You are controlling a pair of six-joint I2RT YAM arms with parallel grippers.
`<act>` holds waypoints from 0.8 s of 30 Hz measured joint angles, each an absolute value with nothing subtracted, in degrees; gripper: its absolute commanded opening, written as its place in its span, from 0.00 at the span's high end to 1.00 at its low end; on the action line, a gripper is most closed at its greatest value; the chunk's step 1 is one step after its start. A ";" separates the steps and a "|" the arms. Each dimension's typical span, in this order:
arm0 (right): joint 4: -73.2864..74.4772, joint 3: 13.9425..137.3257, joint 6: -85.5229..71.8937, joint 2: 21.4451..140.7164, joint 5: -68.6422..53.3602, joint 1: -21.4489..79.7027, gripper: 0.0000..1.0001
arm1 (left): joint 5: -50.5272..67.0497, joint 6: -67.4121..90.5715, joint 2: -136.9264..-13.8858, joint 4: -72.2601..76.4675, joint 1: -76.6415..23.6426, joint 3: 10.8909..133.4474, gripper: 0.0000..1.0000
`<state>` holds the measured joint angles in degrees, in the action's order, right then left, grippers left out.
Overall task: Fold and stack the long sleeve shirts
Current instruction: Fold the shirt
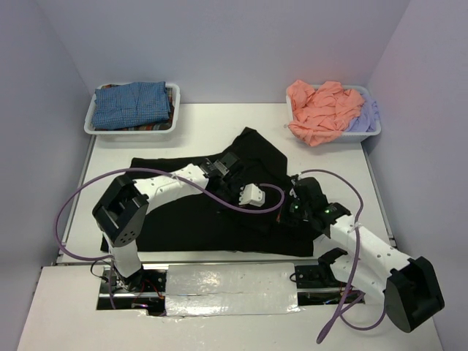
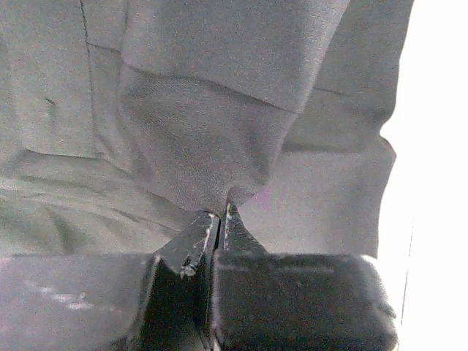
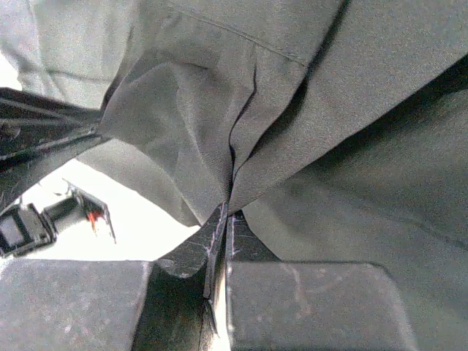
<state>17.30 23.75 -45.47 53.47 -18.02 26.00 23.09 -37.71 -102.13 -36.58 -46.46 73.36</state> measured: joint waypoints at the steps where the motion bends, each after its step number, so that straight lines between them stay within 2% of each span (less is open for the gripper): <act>1: 18.79 24.91 -44.73 53.21 -18.35 26.00 1.00 | 23.42 -37.89 -102.13 -37.71 -46.46 74.22 1.00; 11: 38.63 34.13 -38.41 53.78 -19.33 26.00 1.00 | 27.62 -40.88 -102.10 -49.17 -46.46 80.86 1.00; 18: 47.11 36.34 -37.60 53.82 -19.20 26.00 1.00 | 31.27 -43.33 -102.08 -53.28 -46.74 81.76 1.00; 21: 47.51 36.34 -37.28 53.89 -19.38 26.00 1.00 | 33.04 -45.19 -102.08 -54.35 -47.20 81.76 0.93; 23: 46.94 36.27 -37.15 53.89 -19.55 26.00 1.00 | 34.17 -47.66 -102.10 -55.37 -47.29 81.76 0.83; 24: 46.44 36.18 -37.06 53.95 -19.53 26.00 1.00 | 35.03 -48.88 -102.15 -55.90 -47.29 81.76 0.68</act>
